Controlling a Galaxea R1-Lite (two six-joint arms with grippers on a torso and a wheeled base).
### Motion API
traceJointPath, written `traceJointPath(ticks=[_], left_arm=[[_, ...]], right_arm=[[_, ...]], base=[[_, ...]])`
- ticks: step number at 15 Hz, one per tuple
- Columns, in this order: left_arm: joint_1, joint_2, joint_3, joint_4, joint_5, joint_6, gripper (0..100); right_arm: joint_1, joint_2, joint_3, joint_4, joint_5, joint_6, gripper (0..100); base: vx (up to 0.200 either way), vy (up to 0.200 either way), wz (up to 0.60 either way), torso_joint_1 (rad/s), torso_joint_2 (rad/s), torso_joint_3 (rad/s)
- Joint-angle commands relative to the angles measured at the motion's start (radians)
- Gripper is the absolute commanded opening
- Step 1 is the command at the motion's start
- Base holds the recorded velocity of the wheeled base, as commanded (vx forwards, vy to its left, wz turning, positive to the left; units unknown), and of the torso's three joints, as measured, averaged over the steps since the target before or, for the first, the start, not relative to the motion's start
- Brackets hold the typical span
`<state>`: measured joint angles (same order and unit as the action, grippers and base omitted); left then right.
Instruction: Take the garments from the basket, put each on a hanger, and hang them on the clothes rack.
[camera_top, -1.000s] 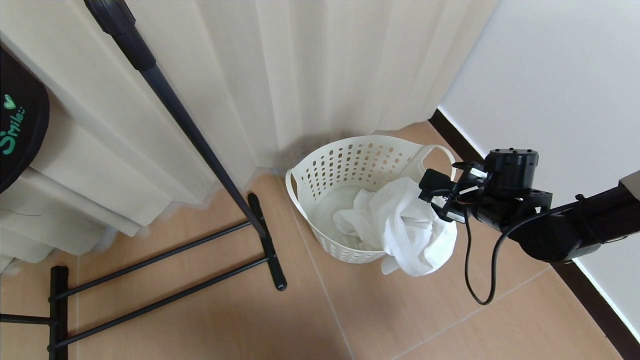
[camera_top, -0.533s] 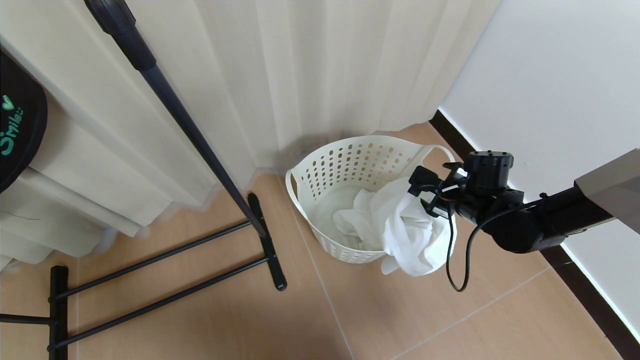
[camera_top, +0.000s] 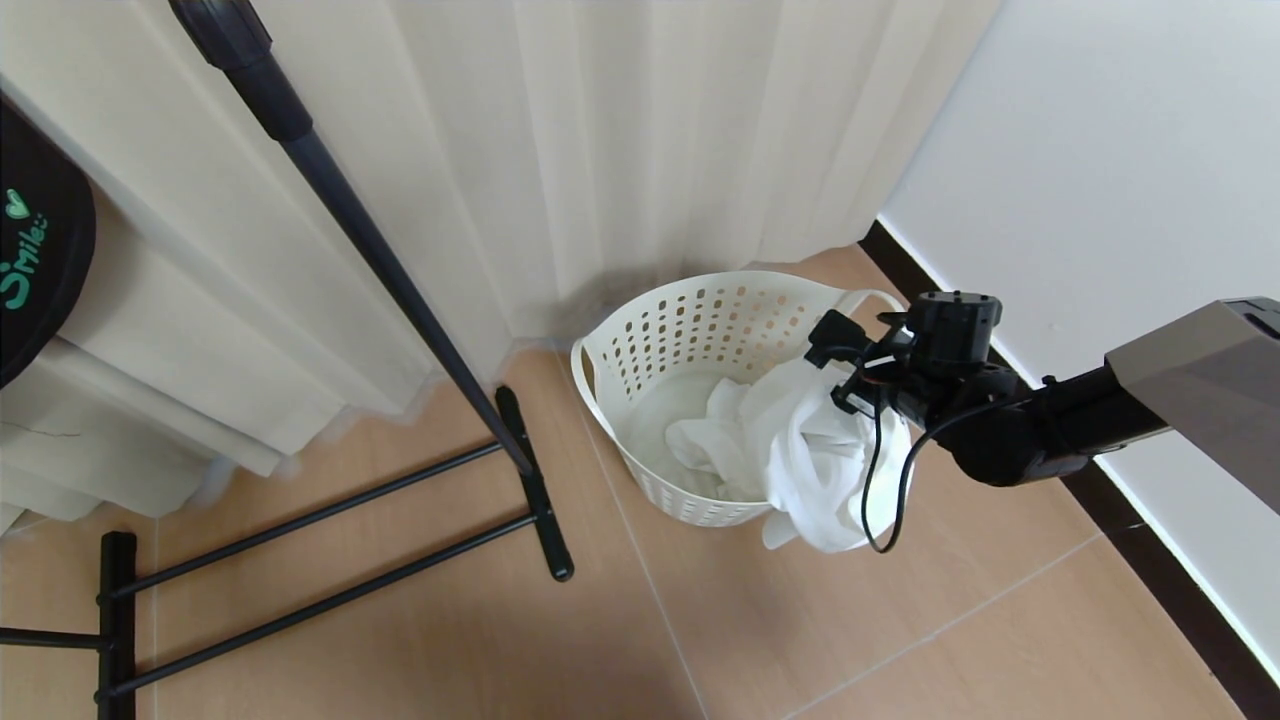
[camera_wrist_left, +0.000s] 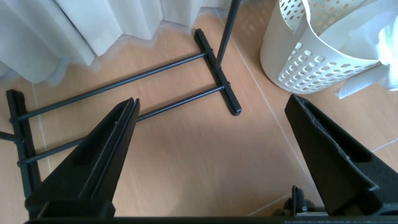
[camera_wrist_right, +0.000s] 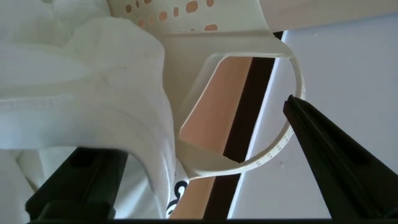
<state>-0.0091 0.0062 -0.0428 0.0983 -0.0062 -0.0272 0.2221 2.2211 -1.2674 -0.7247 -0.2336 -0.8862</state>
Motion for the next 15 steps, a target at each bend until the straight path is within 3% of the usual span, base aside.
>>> traceJointPath(ticks=[1,5,9,12,15], left_arm=[[0.0,0.001,0.0,0.0,0.0,0.0,100],[0.0,0.001,0.0,0.0,0.0,0.0,100],[0.0,0.001,0.0,0.0,0.0,0.0,100],[0.0,0.001,0.0,0.0,0.0,0.001,100],[0.0,0.001,0.0,0.0,0.0,0.001,100]], right_arm=[[0.0,-0.004,0.002,-0.001,0.0,0.004,0],[0.003,-0.037,0.129,-0.177,0.01,0.084,0],[0.056,-0.285,0.513,-0.352,0.01,0.369,0],[0.155,-0.521,0.663,-0.357,0.008,0.513,0],[0.289,-0.71,0.726,-0.354,0.0,0.541,0]], base=[[0.0,0.0,0.0,0.0,0.0,0.0],[0.0,0.0,0.0,0.0,0.0,0.0],[0.0,0.0,0.0,0.0,0.0,0.0],[0.0,0.0,0.0,0.0,0.0,0.0],[0.0,0.0,0.0,0.0,0.0,0.0]])
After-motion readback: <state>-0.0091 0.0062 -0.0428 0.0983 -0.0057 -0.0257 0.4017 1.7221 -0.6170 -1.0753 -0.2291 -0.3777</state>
